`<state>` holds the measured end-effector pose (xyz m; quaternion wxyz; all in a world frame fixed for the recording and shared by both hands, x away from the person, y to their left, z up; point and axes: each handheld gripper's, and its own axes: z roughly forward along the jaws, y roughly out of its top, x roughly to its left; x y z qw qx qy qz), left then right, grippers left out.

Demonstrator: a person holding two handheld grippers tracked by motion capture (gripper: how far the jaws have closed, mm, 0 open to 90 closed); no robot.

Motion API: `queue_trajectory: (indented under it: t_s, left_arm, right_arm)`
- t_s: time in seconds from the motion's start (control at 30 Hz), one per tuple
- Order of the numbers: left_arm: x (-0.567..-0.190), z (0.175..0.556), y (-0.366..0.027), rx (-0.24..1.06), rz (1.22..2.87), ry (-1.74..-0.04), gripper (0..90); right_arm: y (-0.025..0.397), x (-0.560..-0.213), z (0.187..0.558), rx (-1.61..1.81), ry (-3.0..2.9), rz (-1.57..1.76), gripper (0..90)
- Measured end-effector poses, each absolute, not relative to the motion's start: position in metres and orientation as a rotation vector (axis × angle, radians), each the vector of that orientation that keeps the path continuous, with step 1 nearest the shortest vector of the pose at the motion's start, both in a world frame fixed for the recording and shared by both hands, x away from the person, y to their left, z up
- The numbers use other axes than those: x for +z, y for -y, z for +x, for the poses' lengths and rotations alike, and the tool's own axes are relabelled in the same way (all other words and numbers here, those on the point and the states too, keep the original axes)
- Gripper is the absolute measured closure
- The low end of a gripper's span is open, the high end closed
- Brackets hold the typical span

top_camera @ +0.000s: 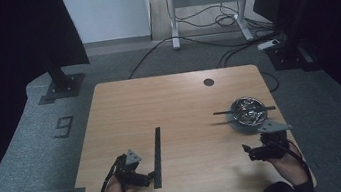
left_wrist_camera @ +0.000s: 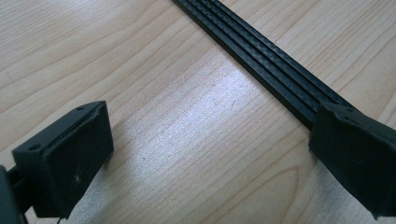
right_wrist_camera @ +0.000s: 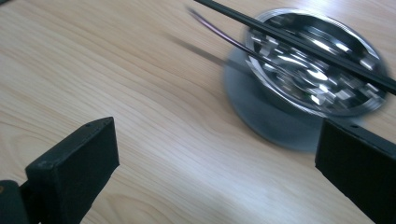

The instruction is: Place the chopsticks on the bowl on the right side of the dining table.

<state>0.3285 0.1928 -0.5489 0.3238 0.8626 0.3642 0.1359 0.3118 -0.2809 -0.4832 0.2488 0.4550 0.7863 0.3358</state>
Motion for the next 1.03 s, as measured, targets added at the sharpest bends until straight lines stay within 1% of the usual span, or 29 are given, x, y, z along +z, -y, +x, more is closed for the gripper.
queue_trajectory:
  t_s: [0.27, 0.47, 0.73, 1.03]
  left_arm:
    - [-0.549, 0.328, -0.193, 0.356, 2.264, -0.955, 0.0]
    - [-0.549, 0.328, -0.193, 0.356, 2.263, -0.955, 0.0]
    - [-0.549, 0.328, -0.193, 0.357, 2.263, -0.955, 0.0]
    - [-0.549, 0.328, -0.193, 0.357, 2.264, -0.955, 0.0]
  right_arm:
    - [0.231, -0.488, 0.329, 0.968, -2.264, 1.137, 0.0]
    - [0.2, -0.513, 0.349, 0.976, -2.341, 1.082, 0.0]
    - [0.184, -0.554, 0.366, 0.973, -2.409, 1.112, 0.0]
    - [0.185, -0.557, 0.368, 1.014, -2.382, 1.119, 0.0]
